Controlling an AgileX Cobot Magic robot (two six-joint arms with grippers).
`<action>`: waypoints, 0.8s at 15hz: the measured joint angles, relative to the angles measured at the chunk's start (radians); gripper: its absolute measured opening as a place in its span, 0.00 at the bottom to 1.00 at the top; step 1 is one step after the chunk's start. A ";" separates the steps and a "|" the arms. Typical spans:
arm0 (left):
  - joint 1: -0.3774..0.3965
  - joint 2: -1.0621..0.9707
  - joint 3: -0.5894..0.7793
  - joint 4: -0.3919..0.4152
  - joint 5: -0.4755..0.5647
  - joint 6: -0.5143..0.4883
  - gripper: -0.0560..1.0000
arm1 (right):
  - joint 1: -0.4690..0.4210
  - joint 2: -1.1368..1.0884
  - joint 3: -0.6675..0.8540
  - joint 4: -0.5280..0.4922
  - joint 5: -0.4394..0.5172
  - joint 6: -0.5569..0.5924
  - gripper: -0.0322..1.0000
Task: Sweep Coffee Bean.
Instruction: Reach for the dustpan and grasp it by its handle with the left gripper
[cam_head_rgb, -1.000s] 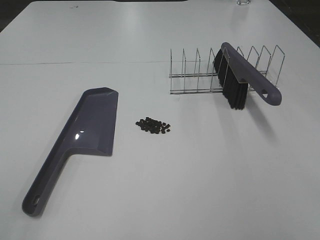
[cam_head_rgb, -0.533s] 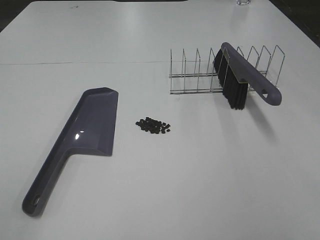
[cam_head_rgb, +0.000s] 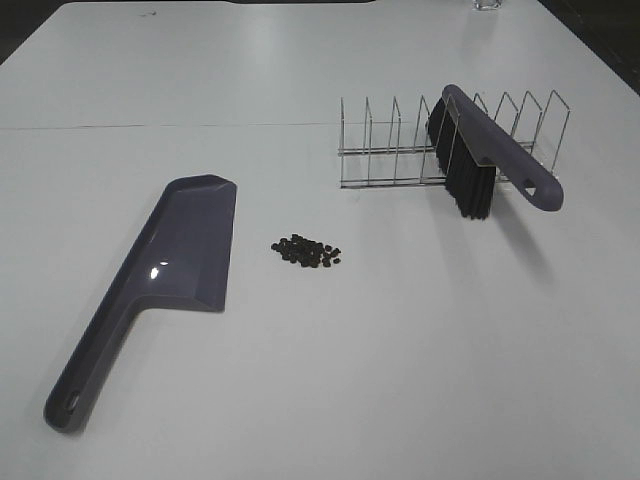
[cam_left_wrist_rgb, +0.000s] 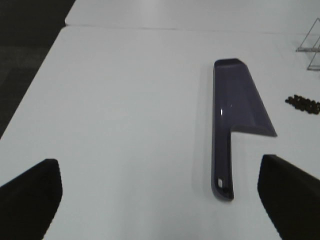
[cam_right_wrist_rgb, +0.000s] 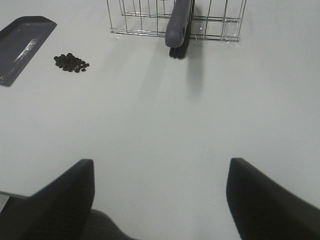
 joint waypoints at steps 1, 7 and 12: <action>0.000 0.063 -0.025 0.000 0.042 -0.001 0.99 | 0.000 0.000 0.000 0.000 0.000 0.000 0.66; 0.000 0.645 -0.178 -0.002 0.120 -0.048 0.99 | 0.000 0.000 0.000 0.000 0.000 0.000 0.66; 0.001 0.916 -0.212 -0.049 0.111 -0.042 0.98 | 0.000 0.000 0.000 0.000 0.000 0.000 0.66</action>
